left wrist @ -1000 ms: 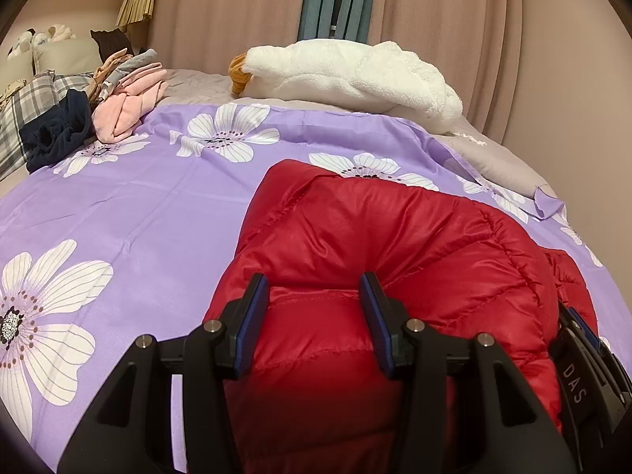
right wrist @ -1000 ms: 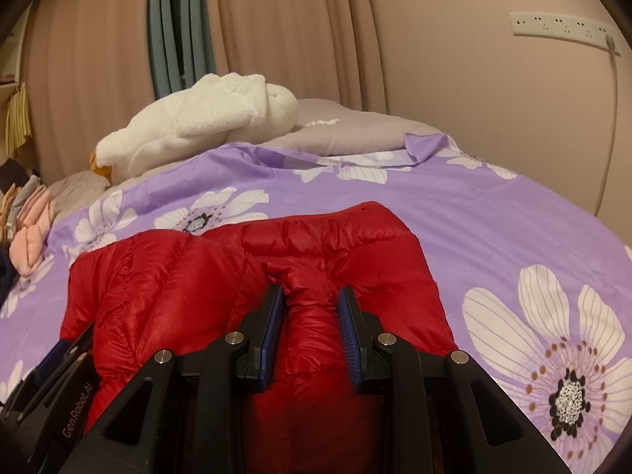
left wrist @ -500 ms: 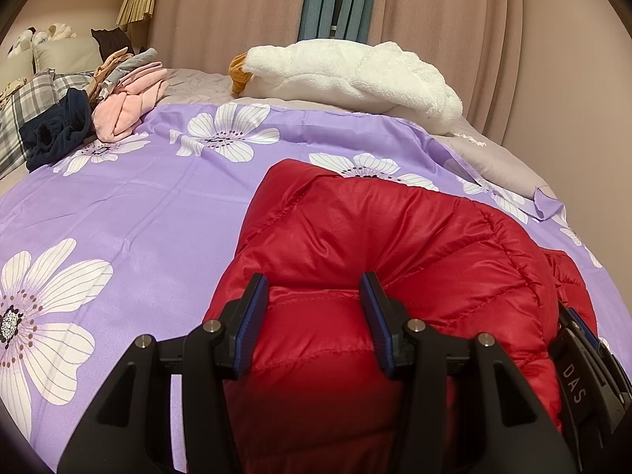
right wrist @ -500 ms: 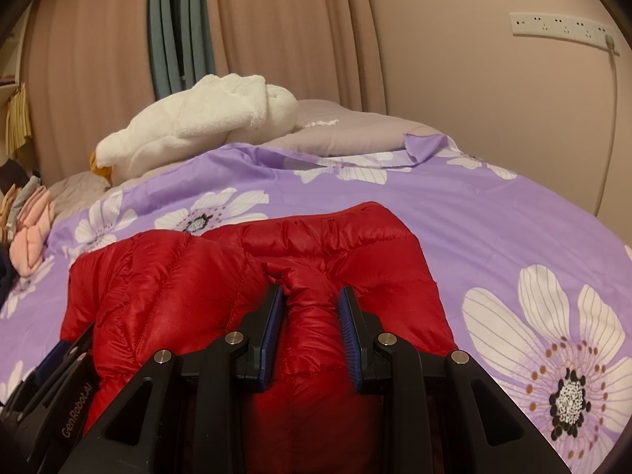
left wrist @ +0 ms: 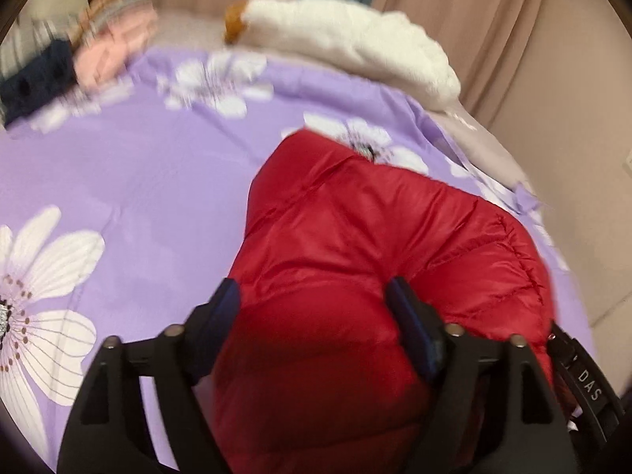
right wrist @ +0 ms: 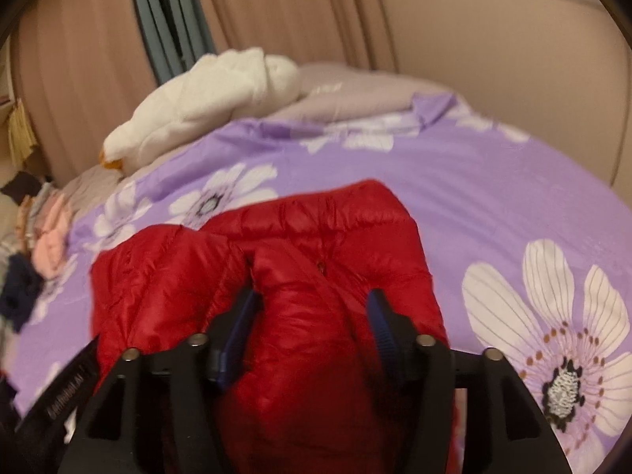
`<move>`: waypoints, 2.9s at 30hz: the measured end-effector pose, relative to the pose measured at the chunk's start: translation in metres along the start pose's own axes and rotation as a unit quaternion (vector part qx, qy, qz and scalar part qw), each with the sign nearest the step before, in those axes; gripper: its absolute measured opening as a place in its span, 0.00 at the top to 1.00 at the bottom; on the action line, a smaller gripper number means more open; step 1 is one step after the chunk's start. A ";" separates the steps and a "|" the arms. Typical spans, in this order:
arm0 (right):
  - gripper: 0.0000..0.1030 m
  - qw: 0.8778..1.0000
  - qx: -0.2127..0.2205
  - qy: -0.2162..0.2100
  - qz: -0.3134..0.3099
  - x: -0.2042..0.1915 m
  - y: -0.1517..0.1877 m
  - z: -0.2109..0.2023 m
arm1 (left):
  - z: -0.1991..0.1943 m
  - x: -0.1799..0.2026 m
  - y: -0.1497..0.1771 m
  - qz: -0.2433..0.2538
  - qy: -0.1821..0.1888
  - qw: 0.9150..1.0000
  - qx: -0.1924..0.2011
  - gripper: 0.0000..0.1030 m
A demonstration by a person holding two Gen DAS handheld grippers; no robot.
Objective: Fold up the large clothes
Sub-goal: 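Grasp the red jacket bundle with both grippers and lift it, rolling the tools, then hold the lifted jacket bundle upright with both grippers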
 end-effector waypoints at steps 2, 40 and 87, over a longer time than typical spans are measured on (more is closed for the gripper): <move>0.23 1.000 -0.021 -0.018 0.008 0.005 0.001 -0.009 | -0.010 -0.005 -0.001 -0.018 0.042 0.998 -0.040 0.22; 0.36 0.897 -0.076 -0.406 0.155 -0.014 0.062 0.011 | 0.011 0.083 0.063 -0.015 0.321 0.918 -0.234 0.21; 0.37 0.875 0.043 -0.481 0.034 -0.081 -0.037 -0.121 | -0.119 0.169 -0.030 0.083 0.332 0.939 -0.035 0.28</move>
Point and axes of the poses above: each gripper's, at about its wrist camera, not at the fingertips, and z roughly the way its jaws point, x to its right, y to its underside, the point moved 10 cm from there along z, roughly the way its jaws point, and after that the axes turned 7 degrees about -z, right-handed, at the moved point
